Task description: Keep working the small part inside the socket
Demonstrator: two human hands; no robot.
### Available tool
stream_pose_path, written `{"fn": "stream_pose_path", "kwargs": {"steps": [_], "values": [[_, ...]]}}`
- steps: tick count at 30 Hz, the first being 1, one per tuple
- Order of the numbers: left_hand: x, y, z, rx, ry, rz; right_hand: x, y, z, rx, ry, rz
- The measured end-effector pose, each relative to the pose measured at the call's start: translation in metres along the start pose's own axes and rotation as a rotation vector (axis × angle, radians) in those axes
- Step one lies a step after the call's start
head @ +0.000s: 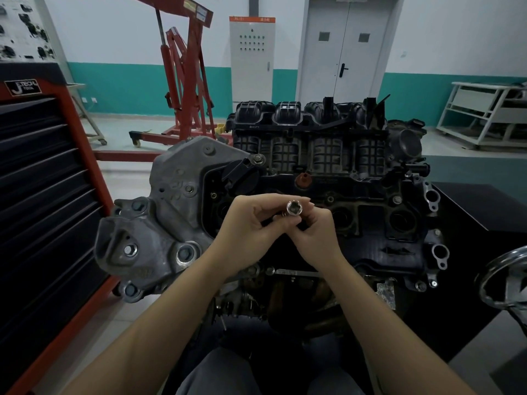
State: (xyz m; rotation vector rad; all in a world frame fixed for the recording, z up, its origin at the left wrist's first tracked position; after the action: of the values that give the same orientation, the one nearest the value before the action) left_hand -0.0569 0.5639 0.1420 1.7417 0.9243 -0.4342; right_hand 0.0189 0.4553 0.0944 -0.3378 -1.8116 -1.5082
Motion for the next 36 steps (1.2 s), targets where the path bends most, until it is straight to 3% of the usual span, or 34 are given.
{"fn": "stream_pose_path", "kwargs": {"steps": [2, 7, 14, 20, 27, 33, 36], "values": [[0.0, 0.0, 0.001, 0.015, -0.004, 0.005, -0.002, 0.0, -0.001, -0.01, 0.013, 0.024], [0.002, 0.002, -0.004, -0.126, 0.124, -0.022, -0.005, 0.001, -0.001, -0.025, 0.022, 0.026], [0.0, 0.002, -0.003, -0.024, -0.031, 0.011, 0.002, 0.001, 0.0, -0.02, -0.004, 0.007], [0.0, 0.001, -0.008, -0.245, 0.163, -0.018, -0.002, 0.0, -0.001, -0.048, 0.034, 0.025], [0.0, 0.002, -0.004, -0.057, 0.005, -0.014, 0.004, 0.001, 0.001, 0.0, 0.001, 0.012], [0.001, 0.002, -0.01, -0.161, 0.143, 0.0, 0.0, 0.0, -0.001, -0.023, 0.022, 0.011], [0.002, 0.001, -0.007, -0.12, 0.091, -0.014, 0.005, 0.0, 0.0, 0.02, 0.02, -0.006]]}}
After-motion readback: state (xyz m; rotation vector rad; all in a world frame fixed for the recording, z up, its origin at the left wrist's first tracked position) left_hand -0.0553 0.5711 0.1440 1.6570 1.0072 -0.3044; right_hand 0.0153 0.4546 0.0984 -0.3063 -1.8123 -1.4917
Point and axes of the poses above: each hand's wrist, its own y-axis towards the middle knuckle, its own z-axis out of the palm, x = y × z, the point moved 5 cm from there along y, towards the middle knuckle, and after that the axes turned 12 degrees about y, right-handed, at the moved point
